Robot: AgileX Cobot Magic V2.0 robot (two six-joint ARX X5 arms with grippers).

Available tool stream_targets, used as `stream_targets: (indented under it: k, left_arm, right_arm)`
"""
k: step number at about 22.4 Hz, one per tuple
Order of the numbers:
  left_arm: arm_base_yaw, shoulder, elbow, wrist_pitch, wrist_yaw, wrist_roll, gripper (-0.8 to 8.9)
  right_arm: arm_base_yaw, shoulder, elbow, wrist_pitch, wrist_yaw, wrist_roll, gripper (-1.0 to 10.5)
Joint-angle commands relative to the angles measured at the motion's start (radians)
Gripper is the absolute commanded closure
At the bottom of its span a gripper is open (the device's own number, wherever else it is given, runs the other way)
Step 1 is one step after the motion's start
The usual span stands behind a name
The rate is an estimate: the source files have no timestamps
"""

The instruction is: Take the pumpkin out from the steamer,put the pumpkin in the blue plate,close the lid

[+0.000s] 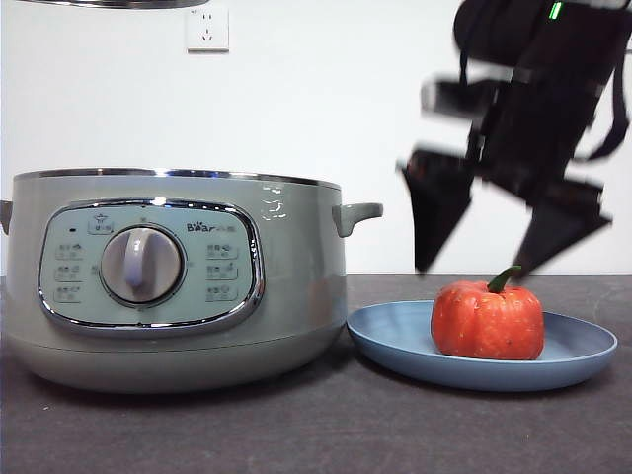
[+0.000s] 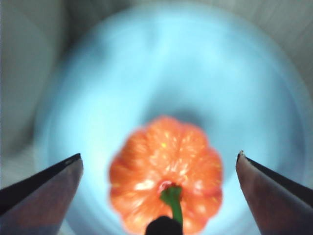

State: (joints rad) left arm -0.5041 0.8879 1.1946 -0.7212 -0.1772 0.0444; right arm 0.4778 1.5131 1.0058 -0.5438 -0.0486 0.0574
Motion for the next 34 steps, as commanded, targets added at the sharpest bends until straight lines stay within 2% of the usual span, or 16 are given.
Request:
stream_targets:
  k: [1, 8, 14, 19, 21, 23, 34]
  left_arm:
    - [-0.001, 0.01, 0.005, 0.066, 0.03, -0.007, 8.22]
    - [-0.002, 0.169, 0.005, 0.124, 0.155, -0.027, 8.22]
    - [-0.026, 0.312, 0.005, 0.189, 0.159, -0.041, 8.22]
    - [-0.054, 0.416, 0.005, 0.194, 0.154, -0.042, 8.22]
    - [-0.06, 0.438, 0.004, 0.196, 0.152, -0.042, 8.22]
    - [-0.06, 0.446, 0.003, 0.196, 0.15, -0.042, 8.22]
    - [-0.056, 0.469, 0.003, 0.196, 0.114, -0.04, 8.22]
  right_arm:
    - [0.002, -0.101, -0.005, 0.004, 0.003, 0.024, 3.8]
    - [0.001, -0.43, -0.005, 0.003, 0.004, 0.025, 3.8]
    - [0.001, -0.594, -0.005, 0.002, 0.004, 0.024, 3.8]
    - [0.001, -0.634, -0.005, -0.012, 0.008, 0.024, 3.8]
    - [0.001, -0.634, -0.005, -0.022, 0.039, 0.024, 3.8]
    - [0.001, -0.634, -0.005, -0.026, 0.059, 0.024, 3.8]
    - [0.001, -0.634, -0.005, -0.021, 0.058, 0.024, 3.8]
